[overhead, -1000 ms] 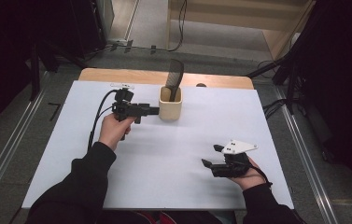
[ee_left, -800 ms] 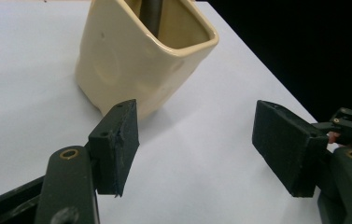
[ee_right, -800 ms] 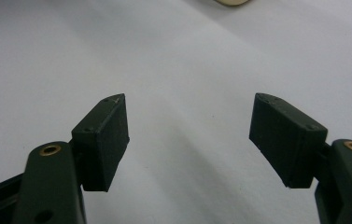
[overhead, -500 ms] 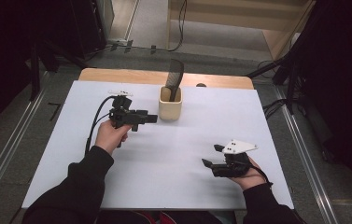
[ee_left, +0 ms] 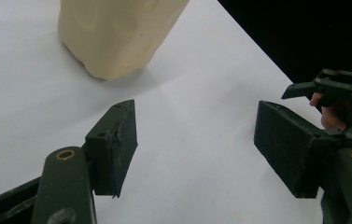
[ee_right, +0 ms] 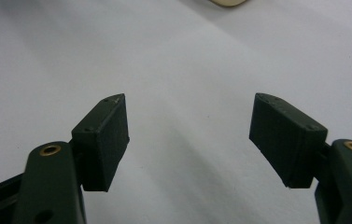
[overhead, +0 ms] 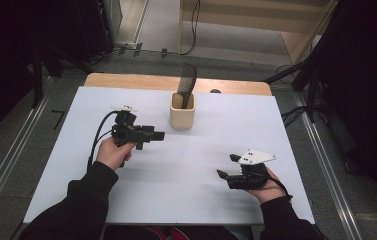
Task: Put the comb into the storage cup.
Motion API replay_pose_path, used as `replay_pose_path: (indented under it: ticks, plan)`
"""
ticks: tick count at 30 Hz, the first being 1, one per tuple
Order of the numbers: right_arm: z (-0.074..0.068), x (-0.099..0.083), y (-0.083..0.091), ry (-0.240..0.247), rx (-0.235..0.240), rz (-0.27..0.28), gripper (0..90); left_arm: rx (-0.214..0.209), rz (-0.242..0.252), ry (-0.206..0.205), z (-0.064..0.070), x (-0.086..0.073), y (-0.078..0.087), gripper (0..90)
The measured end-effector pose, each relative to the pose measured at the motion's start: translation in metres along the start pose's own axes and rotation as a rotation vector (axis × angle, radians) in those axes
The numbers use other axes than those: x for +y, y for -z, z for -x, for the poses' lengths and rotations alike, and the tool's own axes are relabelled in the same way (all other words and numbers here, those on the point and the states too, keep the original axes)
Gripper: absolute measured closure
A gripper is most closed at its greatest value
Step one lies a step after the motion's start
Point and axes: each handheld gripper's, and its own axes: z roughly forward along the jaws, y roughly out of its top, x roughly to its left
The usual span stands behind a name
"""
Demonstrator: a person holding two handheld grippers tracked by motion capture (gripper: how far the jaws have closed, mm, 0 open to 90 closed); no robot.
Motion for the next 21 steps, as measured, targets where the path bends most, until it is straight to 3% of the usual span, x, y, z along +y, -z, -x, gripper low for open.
replay_pose_path:
  ticks: [13, 21]
  plan:
    - [0.000, 0.000, -0.001, 0.006, 0.001, -0.010, 26.5, 0.014, -0.017, -0.027, 0.011, -0.018, 0.015, 29.7]
    - [0.000, 0.000, 0.000, 0.006, 0.004, -0.008, 26.5, 0.007, -0.017, -0.014, 0.012, -0.030, 0.025, 29.6]
